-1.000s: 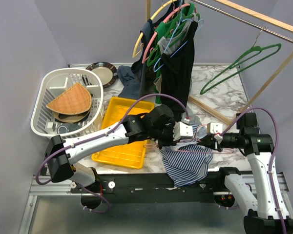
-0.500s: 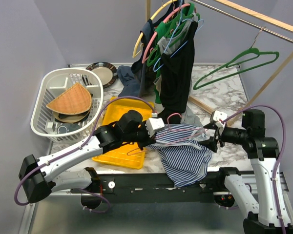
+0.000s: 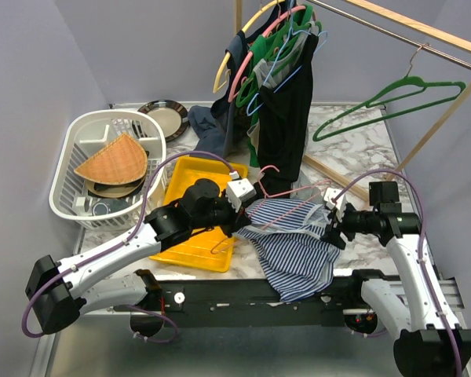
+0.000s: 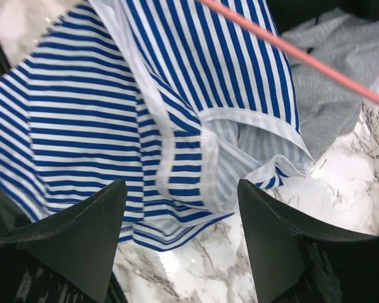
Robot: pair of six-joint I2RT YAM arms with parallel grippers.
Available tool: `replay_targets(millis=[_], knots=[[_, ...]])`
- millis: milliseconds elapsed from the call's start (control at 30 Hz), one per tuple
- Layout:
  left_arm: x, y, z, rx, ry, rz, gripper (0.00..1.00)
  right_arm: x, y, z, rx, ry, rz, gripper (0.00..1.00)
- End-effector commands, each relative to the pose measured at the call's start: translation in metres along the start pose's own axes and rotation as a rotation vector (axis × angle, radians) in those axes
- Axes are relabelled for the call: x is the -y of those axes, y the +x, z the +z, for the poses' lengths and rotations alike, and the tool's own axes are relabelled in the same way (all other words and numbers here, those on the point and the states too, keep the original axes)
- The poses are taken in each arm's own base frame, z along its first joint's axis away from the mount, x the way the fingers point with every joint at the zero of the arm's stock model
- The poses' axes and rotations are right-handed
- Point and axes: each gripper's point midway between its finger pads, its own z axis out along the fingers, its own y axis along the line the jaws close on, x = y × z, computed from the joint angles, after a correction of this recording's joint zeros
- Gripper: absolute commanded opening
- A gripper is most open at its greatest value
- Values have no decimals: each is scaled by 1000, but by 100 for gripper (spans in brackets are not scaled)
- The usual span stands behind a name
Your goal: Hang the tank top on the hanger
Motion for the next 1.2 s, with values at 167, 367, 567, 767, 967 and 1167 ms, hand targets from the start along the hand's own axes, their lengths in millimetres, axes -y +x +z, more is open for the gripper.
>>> replay_targets(millis=[167,367,567,767,967,1167], knots=[[-2,-17,-3,80,-6,-24,0,37,31,22,-109,83,-53,73],[-7,-19,-8,85,-17,-14,0,35,40,28,-130,57,-20,51],[-11,-18,-17,85,-12,6,0,36,28,25,-99,67,27,1],[-12,-13,-28,81,26,91,0,69,-17,-3,31,266,111,0],[-9,-18,-39,95,68,225,0,104,-40,-43,152,418,273,0],[-3,-10,-39,99,120,275,0,120,-50,-62,182,475,338,0]])
